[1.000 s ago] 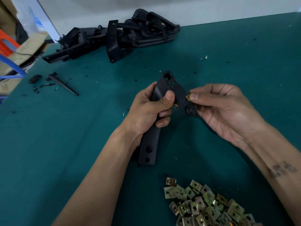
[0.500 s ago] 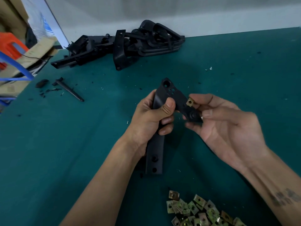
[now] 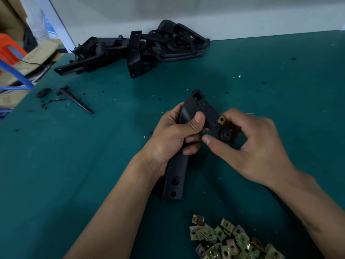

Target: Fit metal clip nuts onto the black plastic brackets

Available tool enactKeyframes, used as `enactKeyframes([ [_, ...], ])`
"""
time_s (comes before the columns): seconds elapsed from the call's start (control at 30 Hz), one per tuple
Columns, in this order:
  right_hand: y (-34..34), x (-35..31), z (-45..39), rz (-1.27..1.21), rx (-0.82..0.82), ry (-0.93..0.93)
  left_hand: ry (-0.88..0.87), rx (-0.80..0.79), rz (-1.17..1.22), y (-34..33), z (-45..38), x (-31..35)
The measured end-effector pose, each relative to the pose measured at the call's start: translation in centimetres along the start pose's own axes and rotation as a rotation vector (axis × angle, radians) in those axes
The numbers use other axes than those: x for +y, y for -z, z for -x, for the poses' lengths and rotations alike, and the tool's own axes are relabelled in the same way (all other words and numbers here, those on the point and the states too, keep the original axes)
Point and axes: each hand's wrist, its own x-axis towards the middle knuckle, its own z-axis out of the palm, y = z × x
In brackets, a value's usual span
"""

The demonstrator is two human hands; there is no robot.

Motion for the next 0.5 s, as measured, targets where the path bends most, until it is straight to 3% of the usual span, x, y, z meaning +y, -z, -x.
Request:
enactKeyframes([
  [0.2, -0.1, -0.6, 0.1, 0.134, 0.079, -0.055, 0.009, 0.017, -0.003, 0.0, 0.0, -0.2],
  [0.5, -0.3, -1.1, 0.1, 0.048, 0.079, -0.08, -0.002, 0.007, -0.014, 0.2, -0.1, -0.3],
])
